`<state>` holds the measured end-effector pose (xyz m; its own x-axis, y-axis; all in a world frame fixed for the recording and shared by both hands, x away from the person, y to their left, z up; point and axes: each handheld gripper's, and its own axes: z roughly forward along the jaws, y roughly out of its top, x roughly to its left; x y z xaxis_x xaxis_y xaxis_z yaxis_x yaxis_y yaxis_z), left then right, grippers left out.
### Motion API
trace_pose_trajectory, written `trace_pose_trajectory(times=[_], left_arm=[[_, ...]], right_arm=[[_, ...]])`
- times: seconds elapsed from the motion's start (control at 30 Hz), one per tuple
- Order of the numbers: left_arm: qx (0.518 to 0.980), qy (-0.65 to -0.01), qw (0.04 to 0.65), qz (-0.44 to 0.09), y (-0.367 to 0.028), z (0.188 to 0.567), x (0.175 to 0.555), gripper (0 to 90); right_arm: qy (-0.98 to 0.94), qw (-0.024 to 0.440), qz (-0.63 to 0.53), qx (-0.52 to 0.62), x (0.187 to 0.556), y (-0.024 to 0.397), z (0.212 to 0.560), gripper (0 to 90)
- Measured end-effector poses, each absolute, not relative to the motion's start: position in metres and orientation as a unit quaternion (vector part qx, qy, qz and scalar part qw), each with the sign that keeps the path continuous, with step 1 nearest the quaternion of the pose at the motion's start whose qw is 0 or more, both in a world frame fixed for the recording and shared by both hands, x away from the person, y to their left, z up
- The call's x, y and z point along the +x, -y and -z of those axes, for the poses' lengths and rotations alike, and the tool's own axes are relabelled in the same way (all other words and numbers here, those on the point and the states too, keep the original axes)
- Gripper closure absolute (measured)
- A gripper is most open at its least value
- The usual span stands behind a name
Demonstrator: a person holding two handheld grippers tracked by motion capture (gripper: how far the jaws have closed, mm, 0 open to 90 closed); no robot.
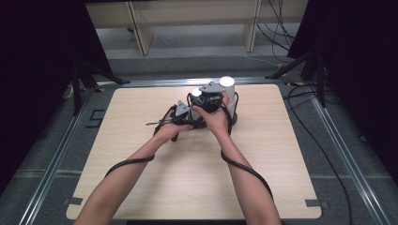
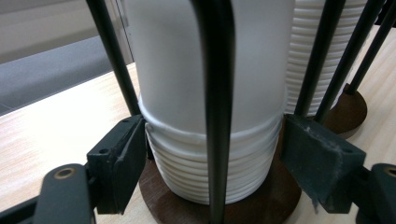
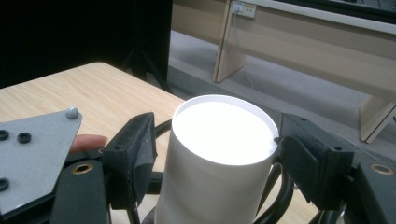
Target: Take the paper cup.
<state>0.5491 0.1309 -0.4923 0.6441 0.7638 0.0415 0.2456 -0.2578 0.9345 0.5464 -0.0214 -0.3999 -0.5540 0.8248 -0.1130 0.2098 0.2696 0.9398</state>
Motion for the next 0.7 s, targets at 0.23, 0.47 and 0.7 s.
trace_pose_trajectory(times=[0.23, 0.47, 0.7], left_arm=[[0.75, -0.333, 0.512, -0.254, -0.132, 0.493, 0.55, 23.6], [0.753, -0.331, 0.507, -0.257, -0.132, 0.492, 0.55, 24.1], [0.759, -0.325, 0.5, -0.259, -0.133, 0.492, 0.549, 24.8]], right_arm=[[-0.732, 0.311, -0.489, 0.359, 0.552, 0.019, 0.404, 31.2], [-0.732, 0.313, -0.486, 0.361, 0.557, 0.018, 0.403, 33.2], [-0.731, 0.307, -0.488, 0.365, 0.559, 0.017, 0.403, 34.0]])
